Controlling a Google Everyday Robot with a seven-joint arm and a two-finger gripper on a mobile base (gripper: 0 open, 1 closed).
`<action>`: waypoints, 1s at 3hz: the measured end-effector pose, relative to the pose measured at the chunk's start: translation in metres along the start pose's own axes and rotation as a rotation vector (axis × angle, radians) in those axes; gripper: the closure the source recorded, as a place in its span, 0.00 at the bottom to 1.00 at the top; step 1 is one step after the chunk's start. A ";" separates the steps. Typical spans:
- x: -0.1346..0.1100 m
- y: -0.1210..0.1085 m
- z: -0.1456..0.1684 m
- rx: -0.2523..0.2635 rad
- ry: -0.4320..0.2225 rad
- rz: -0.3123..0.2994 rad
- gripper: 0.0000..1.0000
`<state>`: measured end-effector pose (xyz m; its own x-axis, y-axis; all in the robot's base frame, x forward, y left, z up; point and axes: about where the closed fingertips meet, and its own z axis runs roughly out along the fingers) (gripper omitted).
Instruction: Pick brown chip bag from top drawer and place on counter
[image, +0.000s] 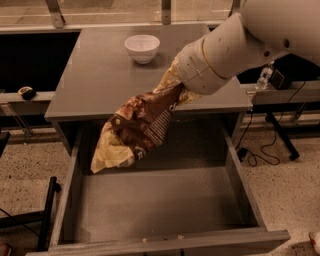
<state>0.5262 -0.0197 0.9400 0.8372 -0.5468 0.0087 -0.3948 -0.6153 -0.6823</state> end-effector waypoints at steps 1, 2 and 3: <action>0.002 0.010 0.008 -0.028 0.081 0.016 1.00; 0.037 0.016 -0.015 0.052 0.260 0.041 1.00; 0.080 0.034 -0.067 0.174 0.429 0.073 1.00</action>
Offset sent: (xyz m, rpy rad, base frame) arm 0.0729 -0.1144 0.0730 0.0801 -0.5755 -0.4555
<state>0.5538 -0.1225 0.9668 0.5634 -0.7928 0.2325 -0.3468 -0.4824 -0.8044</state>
